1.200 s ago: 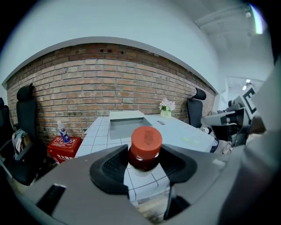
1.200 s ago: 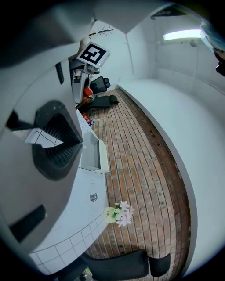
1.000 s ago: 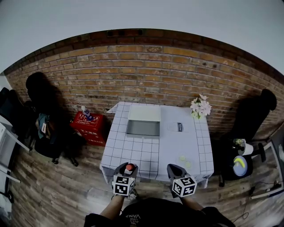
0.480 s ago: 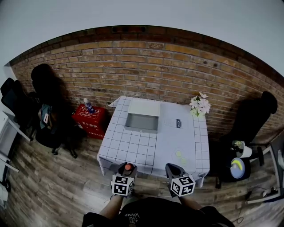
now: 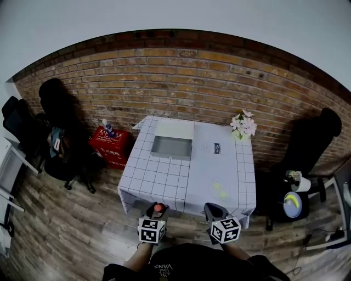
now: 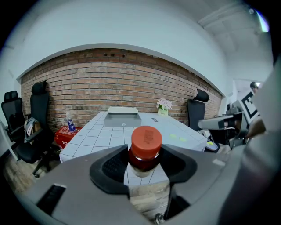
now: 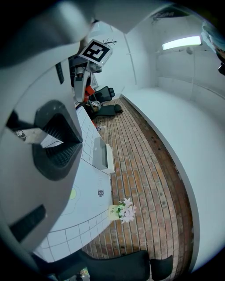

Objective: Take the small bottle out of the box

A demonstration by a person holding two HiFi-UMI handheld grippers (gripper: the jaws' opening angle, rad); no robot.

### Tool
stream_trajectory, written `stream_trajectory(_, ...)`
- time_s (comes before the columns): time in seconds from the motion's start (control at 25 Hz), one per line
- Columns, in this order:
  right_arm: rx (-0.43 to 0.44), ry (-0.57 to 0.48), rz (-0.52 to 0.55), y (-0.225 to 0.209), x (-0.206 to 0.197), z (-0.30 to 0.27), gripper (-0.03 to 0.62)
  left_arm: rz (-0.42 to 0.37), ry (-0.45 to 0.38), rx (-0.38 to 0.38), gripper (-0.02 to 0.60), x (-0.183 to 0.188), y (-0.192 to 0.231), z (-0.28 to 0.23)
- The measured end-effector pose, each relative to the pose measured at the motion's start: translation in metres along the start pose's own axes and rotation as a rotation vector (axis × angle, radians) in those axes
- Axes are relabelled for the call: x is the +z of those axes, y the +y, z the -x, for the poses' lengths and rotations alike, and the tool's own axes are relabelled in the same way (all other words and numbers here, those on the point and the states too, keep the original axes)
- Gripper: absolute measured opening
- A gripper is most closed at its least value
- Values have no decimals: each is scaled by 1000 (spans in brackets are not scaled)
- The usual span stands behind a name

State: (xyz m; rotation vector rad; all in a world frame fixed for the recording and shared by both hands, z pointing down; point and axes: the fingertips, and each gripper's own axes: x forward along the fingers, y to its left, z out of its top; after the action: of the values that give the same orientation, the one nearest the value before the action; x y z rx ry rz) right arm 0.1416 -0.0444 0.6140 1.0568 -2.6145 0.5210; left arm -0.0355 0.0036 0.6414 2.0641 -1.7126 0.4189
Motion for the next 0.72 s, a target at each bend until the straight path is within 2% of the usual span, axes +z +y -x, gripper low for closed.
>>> stream_trajectory(0.72, -10, 33, -8, -9, -24, 21, -2, 5, 11, -14, 224, -18, -34, 7)
